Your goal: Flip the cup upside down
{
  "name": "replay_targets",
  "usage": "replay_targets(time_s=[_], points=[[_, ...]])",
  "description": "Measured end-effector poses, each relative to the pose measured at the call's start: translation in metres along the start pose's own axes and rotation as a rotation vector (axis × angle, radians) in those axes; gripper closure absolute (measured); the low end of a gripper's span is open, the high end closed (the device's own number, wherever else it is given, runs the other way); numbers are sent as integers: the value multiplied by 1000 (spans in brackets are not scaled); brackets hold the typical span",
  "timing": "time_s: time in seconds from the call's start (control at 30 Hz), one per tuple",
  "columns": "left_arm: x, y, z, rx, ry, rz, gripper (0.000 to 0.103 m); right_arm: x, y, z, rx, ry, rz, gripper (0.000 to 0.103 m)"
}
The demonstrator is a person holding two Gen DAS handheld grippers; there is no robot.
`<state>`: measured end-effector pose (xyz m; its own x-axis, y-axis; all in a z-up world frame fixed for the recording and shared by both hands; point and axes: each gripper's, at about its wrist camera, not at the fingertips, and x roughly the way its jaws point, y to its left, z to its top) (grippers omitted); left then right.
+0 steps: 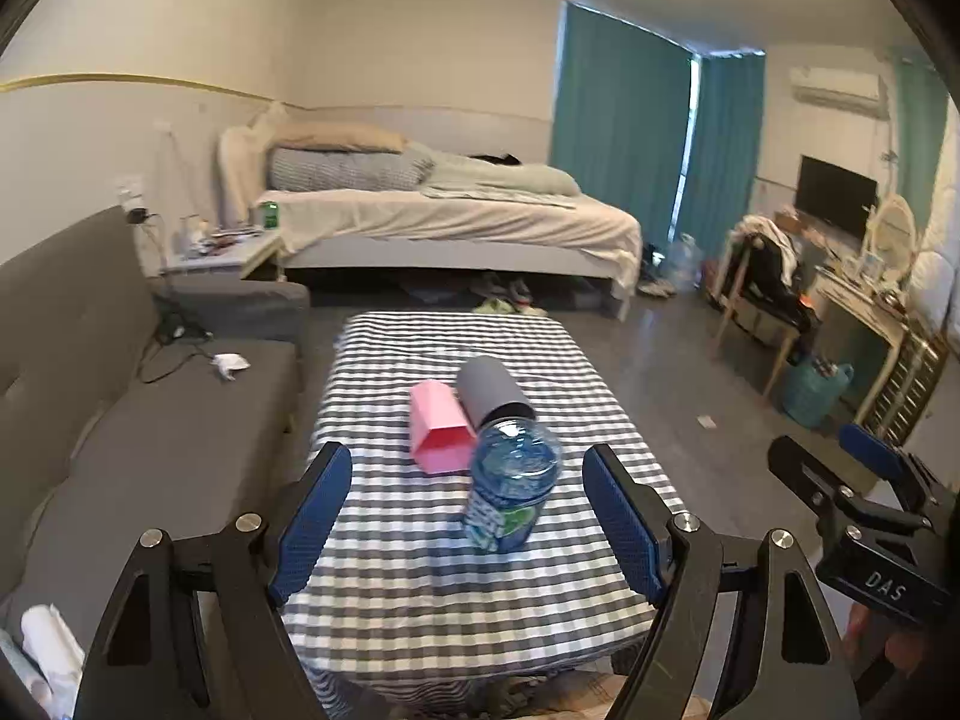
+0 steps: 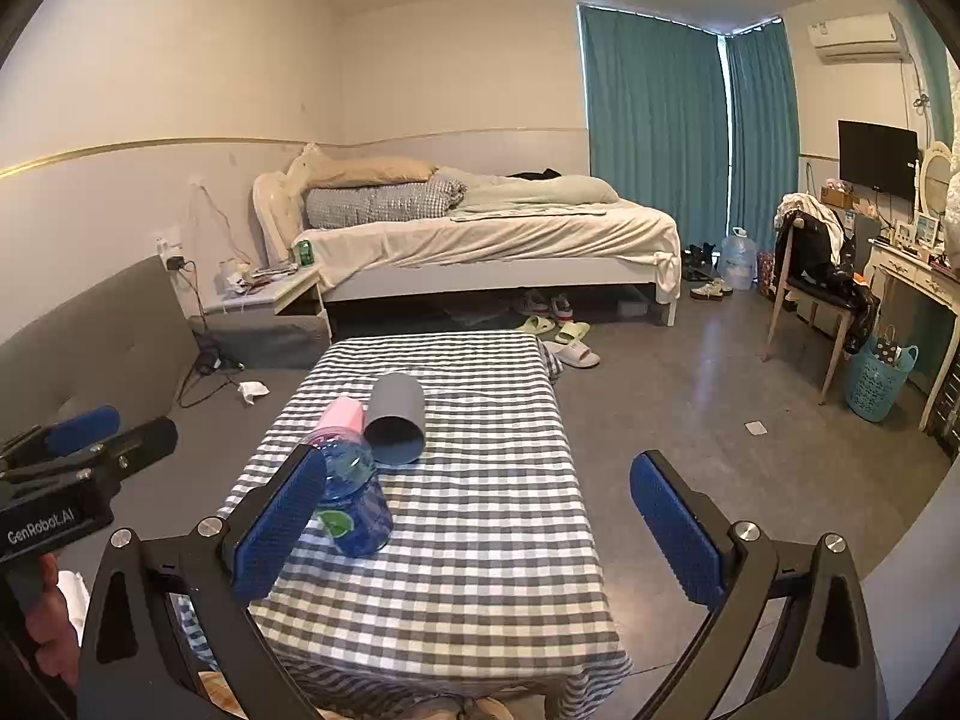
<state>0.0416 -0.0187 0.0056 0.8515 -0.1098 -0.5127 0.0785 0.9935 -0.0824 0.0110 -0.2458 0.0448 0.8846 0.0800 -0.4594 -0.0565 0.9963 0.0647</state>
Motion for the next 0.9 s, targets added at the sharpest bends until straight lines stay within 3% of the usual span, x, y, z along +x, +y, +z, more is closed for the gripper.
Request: replay_targets(time_s=[0.2,0.5,0.6,0.77,0.9], points=[[-10,4,-31,37,-45,75,21,-4,11,-24,-6,-16,19,1],[-6,16,-59,11,-61,107,21,11,28,-61,-62,11,38,1],[-2,15,-67,26,-52,115,8,19,26,-67,-63,29,34,1],[1,15,-72,24,-45,110,7,24,20,-69,-39,38,26,1],[0,16,-74,21,-49,121,0,26,19,-68,-39,38,21,0]])
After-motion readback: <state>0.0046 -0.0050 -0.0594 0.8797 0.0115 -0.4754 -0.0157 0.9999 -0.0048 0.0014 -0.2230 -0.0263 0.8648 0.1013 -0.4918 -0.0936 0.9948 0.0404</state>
